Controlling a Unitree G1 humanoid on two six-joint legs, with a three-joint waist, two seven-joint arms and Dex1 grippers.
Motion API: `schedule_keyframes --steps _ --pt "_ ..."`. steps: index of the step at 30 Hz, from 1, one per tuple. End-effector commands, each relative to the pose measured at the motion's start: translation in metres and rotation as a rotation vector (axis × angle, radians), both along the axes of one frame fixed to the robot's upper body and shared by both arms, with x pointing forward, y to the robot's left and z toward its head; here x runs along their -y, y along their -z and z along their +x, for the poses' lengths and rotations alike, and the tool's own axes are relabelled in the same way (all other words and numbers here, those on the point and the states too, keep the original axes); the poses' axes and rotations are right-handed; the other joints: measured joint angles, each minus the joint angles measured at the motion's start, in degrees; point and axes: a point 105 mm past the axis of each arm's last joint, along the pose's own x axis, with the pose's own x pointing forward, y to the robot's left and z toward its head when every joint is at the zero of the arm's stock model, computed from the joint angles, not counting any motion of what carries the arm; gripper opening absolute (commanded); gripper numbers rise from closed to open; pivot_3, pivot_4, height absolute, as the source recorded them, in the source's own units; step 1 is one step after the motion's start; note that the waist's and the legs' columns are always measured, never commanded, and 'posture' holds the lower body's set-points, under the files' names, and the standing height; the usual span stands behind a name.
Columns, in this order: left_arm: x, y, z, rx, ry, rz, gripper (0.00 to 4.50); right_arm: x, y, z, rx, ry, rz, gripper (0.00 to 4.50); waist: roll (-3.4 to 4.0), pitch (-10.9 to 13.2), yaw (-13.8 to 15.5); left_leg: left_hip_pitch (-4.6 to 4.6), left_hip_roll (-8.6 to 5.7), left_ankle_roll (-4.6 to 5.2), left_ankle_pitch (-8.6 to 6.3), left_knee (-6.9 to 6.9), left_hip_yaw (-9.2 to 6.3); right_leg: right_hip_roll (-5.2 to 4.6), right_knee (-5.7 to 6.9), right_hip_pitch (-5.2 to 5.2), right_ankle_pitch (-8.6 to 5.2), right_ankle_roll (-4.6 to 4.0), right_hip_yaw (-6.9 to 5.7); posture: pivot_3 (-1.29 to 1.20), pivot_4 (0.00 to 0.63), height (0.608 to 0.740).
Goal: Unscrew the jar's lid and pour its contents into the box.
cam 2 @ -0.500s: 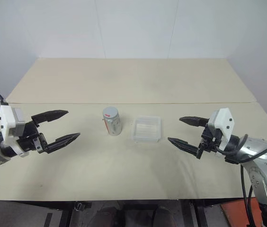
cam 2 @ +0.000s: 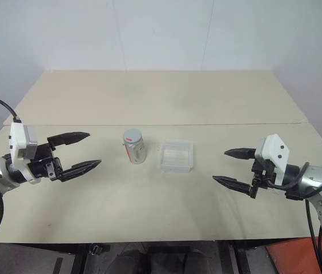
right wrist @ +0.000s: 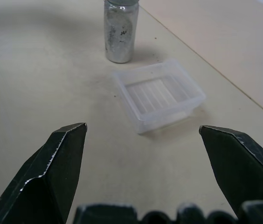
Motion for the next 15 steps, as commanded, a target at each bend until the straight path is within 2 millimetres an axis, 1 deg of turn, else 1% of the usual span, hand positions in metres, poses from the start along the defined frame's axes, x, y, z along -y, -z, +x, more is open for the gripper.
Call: schedule_keyframes --steps 1,3,6,8,12,15 --pt "0.006 0.002 0.003 0.03 -0.009 0.015 4.45 0.001 -0.014 -0.001 0.077 0.008 -0.002 4.5 0.0 0.0 0.02 0.0 0.0 0.0 0.0 0.0 0.0 0.0 -0.01 0.02 0.0 0.0 0.0 0.0 0.15 0.74" --pt "0.014 0.008 0.012 0.044 -0.071 -0.045 4.45 0.0 -0.014 -0.001 0.083 0.011 0.003 4.5 0.0 0.0 0.06 0.02 0.0 0.0 0.0 0.0 -0.02 0.0 -0.03 0.06 0.0 0.01 0.0 0.0 0.15 0.74" --pt "0.03 0.028 0.022 0.029 -0.146 -0.065 4.45 -0.001 -0.015 -0.001 0.091 0.013 0.005 4.5 -0.01 0.01 0.28 0.08 0.0 0.01 -0.01 0.01 -0.08 -0.01 -0.06 0.2 0.01 0.02 -0.04 0.0 0.15 0.74" --pt "0.039 0.038 0.031 0.028 -0.225 -0.1 4.45 -0.002 -0.016 0.0 0.1 0.014 0.006 4.5 -0.01 0.01 0.27 0.07 -0.01 0.02 -0.01 0.02 -0.1 -0.01 -0.08 0.22 0.03 0.04 -0.05 0.0 0.15 0.74" --pt "0.045 0.05 0.047 0.006 -0.385 -0.177 4.45 -0.003 -0.018 0.001 0.112 0.011 0.009 4.5 -0.02 0.01 0.21 0.06 0.0 0.03 -0.02 0.02 -0.13 -0.01 -0.08 0.21 0.03 0.03 -0.05 0.0 0.15 0.74" --pt "0.051 0.059 0.052 0.001 -0.455 -0.206 4.45 -0.004 -0.02 0.001 0.119 0.01 0.009 4.5 -0.02 0.01 0.14 0.08 0.0 0.05 -0.03 0.02 -0.13 -0.04 -0.07 0.22 0.04 0.03 -0.03 0.0 0.15 0.74"
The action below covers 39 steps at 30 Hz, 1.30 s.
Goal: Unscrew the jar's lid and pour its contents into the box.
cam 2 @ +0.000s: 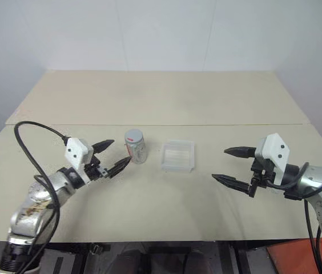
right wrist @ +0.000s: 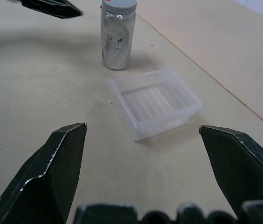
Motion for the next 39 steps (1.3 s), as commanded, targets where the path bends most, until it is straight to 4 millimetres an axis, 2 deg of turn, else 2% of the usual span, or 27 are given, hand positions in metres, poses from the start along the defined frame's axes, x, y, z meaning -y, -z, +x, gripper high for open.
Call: schedule_keyframes --steps 1,6,25,34,37,39 --pt "0.003 0.0 0.006 0.031 -0.072 -0.003 4.45 -0.002 -0.017 -0.002 0.092 -0.008 -0.01 4.5 0.0 0.0 -0.02 0.0 0.0 0.0 0.0 0.0 0.0 0.0 0.01 0.0 0.0 0.0 0.0 0.0 0.15 0.74" --pt "0.014 0.007 0.011 0.025 -0.069 -0.012 4.45 -0.001 -0.021 -0.001 0.108 0.0 -0.01 4.5 0.0 0.0 0.01 0.0 0.0 0.02 -0.01 0.0 0.0 -0.01 0.0 0.0 0.0 0.0 -0.01 0.0 0.15 0.74" --pt "0.033 0.003 0.05 0.068 -0.024 -0.017 4.45 -0.004 -0.022 -0.003 0.126 0.019 0.007 4.5 -0.01 0.0 0.06 -0.04 -0.03 0.06 -0.03 0.03 -0.03 -0.04 -0.01 0.0 0.01 0.01 -0.08 0.0 0.15 0.74" --pt "0.041 0.005 0.062 0.068 0.006 -0.01 4.45 -0.004 -0.023 -0.004 0.131 0.023 0.015 4.5 -0.01 0.01 0.06 -0.05 -0.04 0.06 -0.03 0.03 -0.03 -0.04 -0.01 0.0 0.01 0.02 -0.1 0.0 0.15 0.74" --pt "0.045 0.004 0.062 0.072 0.014 -0.011 3.9 -0.005 -0.025 -0.004 0.136 0.028 0.018 4.5 -0.01 0.01 0.05 -0.06 -0.04 0.06 -0.03 0.04 -0.04 -0.04 -0.01 0.0 0.01 0.02 -0.1 0.0 0.15 0.74" --pt "0.045 0.002 0.061 0.083 0.01 -0.014 3.26 -0.004 -0.025 -0.006 0.136 0.028 0.018 4.5 -0.02 0.01 0.06 -0.06 -0.04 0.06 -0.03 0.03 -0.04 -0.04 -0.02 -0.01 0.01 0.02 -0.1 0.0 0.15 0.74"
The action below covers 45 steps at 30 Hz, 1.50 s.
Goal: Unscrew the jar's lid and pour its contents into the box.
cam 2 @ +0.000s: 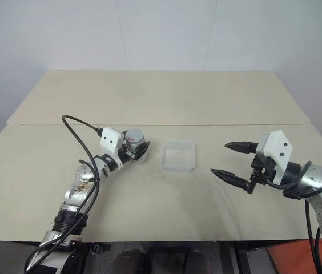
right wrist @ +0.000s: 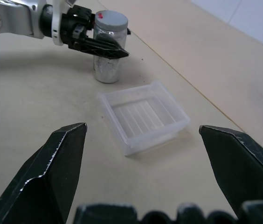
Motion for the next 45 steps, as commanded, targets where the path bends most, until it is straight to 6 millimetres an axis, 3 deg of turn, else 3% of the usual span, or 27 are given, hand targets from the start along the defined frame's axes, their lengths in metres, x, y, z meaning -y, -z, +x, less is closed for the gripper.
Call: schedule_keyframes --steps 1,4,9,13,19,24,30,33,45 --pt "0.004 -0.016 -0.002 0.076 0.01 -0.003 2.92 0.0 -0.013 -0.005 0.065 0.007 0.001 4.5 0.0 0.0 0.01 -0.01 0.0 0.0 0.0 0.0 0.0 0.0 0.0 0.0 0.0 0.0 0.0 0.0 0.15 0.74" --pt "0.002 -0.021 -0.004 0.1 0.0 -0.011 2.03 -0.001 -0.013 -0.006 0.064 0.009 0.007 4.5 0.0 0.0 0.01 -0.01 0.0 0.0 0.0 0.0 -0.01 0.0 0.0 0.0 0.0 0.0 -0.01 0.0 0.15 0.74" --pt "-0.001 -0.029 -0.011 0.133 0.034 0.006 2.03 -0.004 -0.012 -0.006 0.066 0.003 0.018 4.5 0.0 0.0 -0.03 -0.01 0.01 0.0 0.0 0.0 -0.01 -0.01 0.0 -0.01 0.0 0.0 -0.01 0.0 0.15 0.74" --pt "-0.007 -0.044 -0.023 0.083 0.188 0.041 2.03 -0.014 -0.018 -0.003 0.079 -0.039 0.035 4.5 0.0 0.0 -0.27 0.01 0.02 -0.02 0.01 0.0 -0.01 -0.01 0.03 -0.02 0.0 0.0 0.0 0.0 0.15 0.74" --pt "-0.024 -0.084 -0.056 0.04 0.607 0.119 2.03 -0.055 -0.054 0.015 0.101 -0.181 0.164 4.5 0.02 0.01 -1.32 0.04 0.05 -0.11 0.07 0.01 0.01 0.07 0.12 -0.08 0.0 -0.02 0.03 0.0 0.15 0.74" --pt "-0.02 -0.105 -0.053 0.039 0.753 0.091 2.03 -0.1 -0.08 0.029 0.025 -0.291 0.24 4.5 0.02 0.0 -0.68 -0.08 -0.02 -0.1 0.07 0.02 -0.05 0.06 0.08 -0.11 0.0 -0.01 -0.09 0.0 0.15 0.74" --pt "0.008 -0.107 -0.044 0.065 0.867 0.107 2.03 -0.149 -0.092 0.037 -0.033 -0.352 0.236 4.5 0.02 0.0 -0.28 -0.48 -0.09 -0.1 0.08 0.05 -0.09 0.12 0.23 -0.4 0.01 -0.01 -0.28 0.0 0.15 0.74" --pt "0.014 -0.104 -0.042 0.069 0.899 0.118 2.03 -0.158 -0.095 0.041 -0.037 -0.343 0.23 4.5 0.03 0.0 -0.41 -0.89 -0.19 -0.13 0.1 0.13 -0.09 0.14 0.35 -0.86 0.02 0.01 -0.3 0.0 0.15 0.74" --pt "0.021 -0.104 -0.038 0.094 0.938 0.168 2.03 -0.174 -0.086 0.055 -0.047 -0.289 0.179 4.5 0.03 0.0 -1.34 -0.88 -0.13 -0.21 0.16 0.15 -0.11 0.16 0.58 -0.93 0.01 0.01 -0.36 0.0 0.15 0.74"
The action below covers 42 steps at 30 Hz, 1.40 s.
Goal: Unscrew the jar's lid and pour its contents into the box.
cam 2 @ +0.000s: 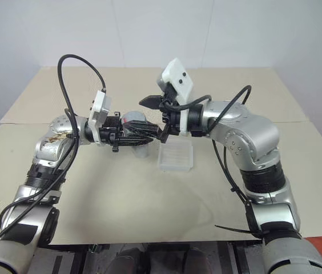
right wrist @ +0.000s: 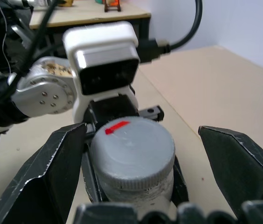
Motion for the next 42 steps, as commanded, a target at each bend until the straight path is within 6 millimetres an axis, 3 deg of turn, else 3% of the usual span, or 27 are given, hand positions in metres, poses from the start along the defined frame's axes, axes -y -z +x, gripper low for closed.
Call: schedule_keyframes --steps 1,34,38,41,42 --pt "0.0022 -0.0107 -0.0008 0.06 0.016 -0.001 2.03 -0.0058 -0.0105 -0.0034 0.042 -0.012 0.001 4.5 0.0 0.0 -0.16 -0.01 0.0 0.0 0.0 0.0 0.0 0.0 0.0 -0.01 0.0 0.0 0.0 0.0 0.15 0.74" --pt "-0.0031 -0.0122 -0.0015 0.075 0.012 0.008 2.03 -0.0128 -0.0056 -0.0043 0.065 -0.057 0.008 4.5 0.0 0.0 -0.36 0.0 0.02 0.0 0.0 0.0 -0.01 0.0 0.07 -0.04 0.0 0.0 0.0 0.0 0.15 0.74" --pt "-0.0035 -0.0119 -0.0024 0.072 0.018 0.011 2.03 -0.0133 -0.0084 -0.0053 0.093 -0.059 0.027 3.69 0.0 0.0 -0.37 0.0 0.02 0.0 0.0 0.01 -0.02 0.0 0.07 -0.04 0.0 0.0 0.0 0.0 0.15 0.74" --pt "-0.0035 -0.0109 -0.0029 0.069 0.021 0.013 2.03 -0.0134 -0.0099 -0.0053 0.108 -0.057 0.041 2.76 0.0 0.0 -0.39 0.01 0.02 -0.01 0.0 0.0 -0.01 0.0 0.08 -0.04 0.0 0.0 0.0 0.0 0.15 0.74" --pt "-0.0031 -0.01 -0.0037 0.066 0.027 0.015 2.03 -0.0132 -0.0107 -0.0054 0.117 -0.061 0.048 2.75 0.0 0.0 -0.39 0.01 0.01 -0.01 0.0 0.01 -0.01 0.0 0.08 -0.04 0.0 0.0 0.0 0.0 0.15 0.74"
